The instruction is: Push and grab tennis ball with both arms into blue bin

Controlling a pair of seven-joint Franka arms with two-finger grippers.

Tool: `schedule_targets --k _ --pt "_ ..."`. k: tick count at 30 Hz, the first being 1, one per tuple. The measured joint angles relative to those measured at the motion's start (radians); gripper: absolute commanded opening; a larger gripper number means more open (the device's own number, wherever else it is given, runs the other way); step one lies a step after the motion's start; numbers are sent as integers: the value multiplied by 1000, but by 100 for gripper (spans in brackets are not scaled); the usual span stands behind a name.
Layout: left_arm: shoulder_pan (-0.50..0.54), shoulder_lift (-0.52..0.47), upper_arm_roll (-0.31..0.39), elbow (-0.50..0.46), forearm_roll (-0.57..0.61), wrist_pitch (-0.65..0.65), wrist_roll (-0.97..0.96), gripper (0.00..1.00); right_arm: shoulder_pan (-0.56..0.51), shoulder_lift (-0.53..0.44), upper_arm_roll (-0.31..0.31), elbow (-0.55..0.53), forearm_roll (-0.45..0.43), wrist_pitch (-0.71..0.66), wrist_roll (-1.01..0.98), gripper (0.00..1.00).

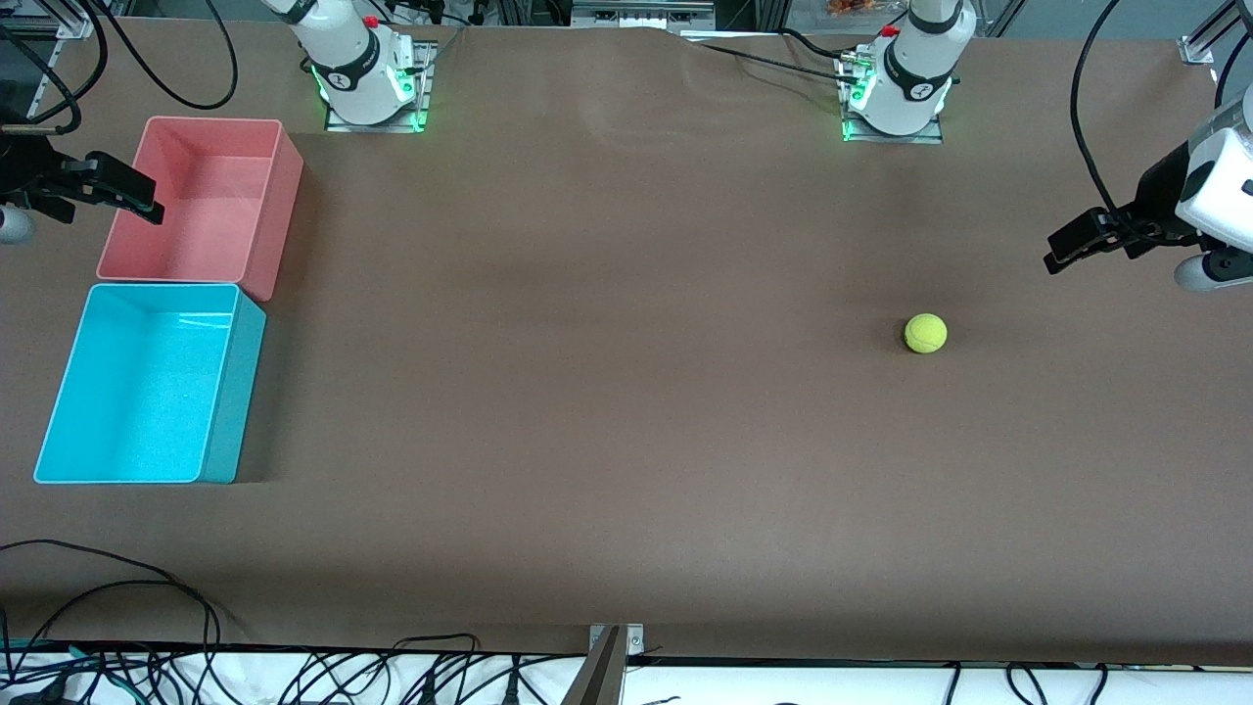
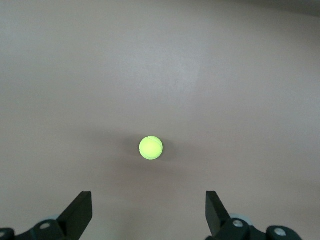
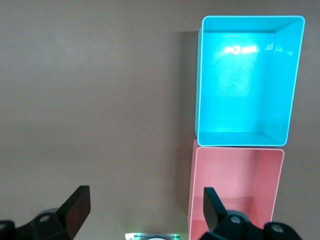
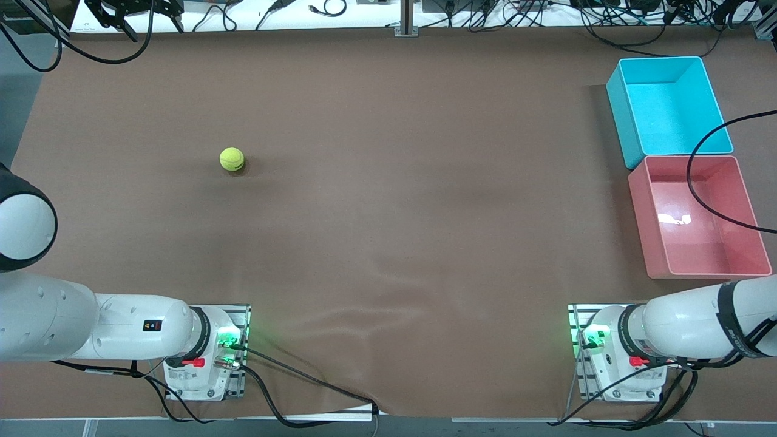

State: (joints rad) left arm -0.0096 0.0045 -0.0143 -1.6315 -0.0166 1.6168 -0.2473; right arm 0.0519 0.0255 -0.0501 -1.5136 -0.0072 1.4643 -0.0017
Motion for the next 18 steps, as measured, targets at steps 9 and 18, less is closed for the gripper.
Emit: schedule_targets --k 9,18 --pt "-1 0 0 0 0 0 107 100 0 0 0 0 0 0 0 100" --pt "0 1 0 0 0 0 149 100 0 0 0 0 0 0 0 100"
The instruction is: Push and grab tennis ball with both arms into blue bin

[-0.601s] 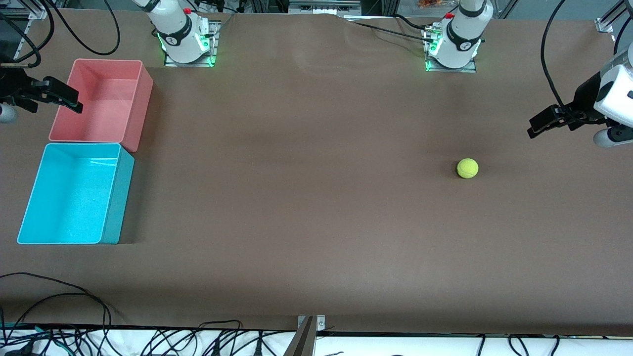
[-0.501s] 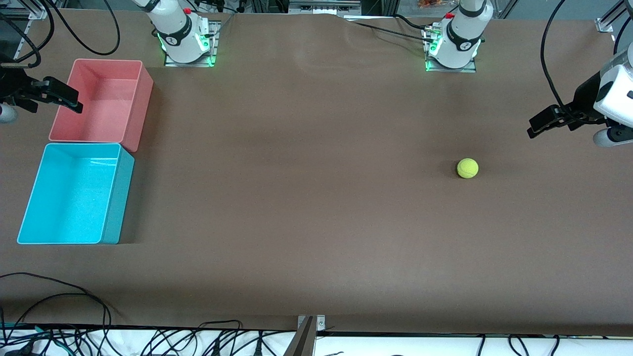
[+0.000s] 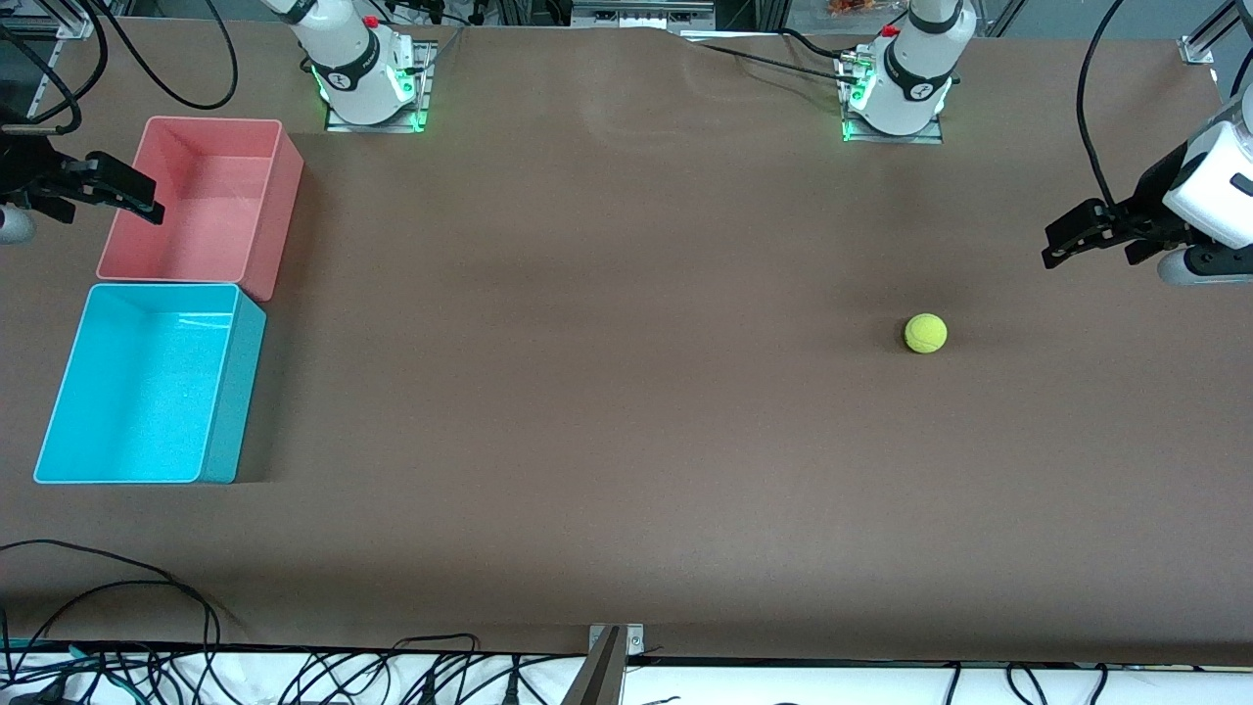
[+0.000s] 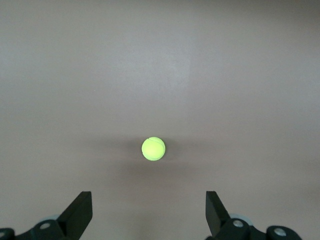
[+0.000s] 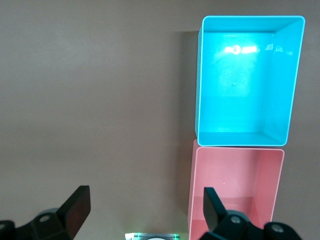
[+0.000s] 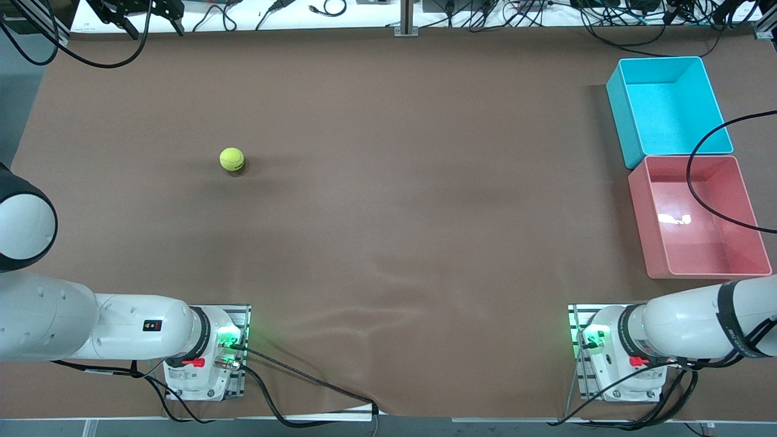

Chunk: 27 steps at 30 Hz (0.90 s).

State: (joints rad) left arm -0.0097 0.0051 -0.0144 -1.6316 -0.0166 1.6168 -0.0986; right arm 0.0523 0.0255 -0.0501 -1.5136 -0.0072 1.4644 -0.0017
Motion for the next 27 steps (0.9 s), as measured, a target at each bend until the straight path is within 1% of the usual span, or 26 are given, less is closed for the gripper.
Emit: schedule_targets --k 27 --pt "0 1 0 -2 0 0 10 100 0 0 0 0 1 0 0 100"
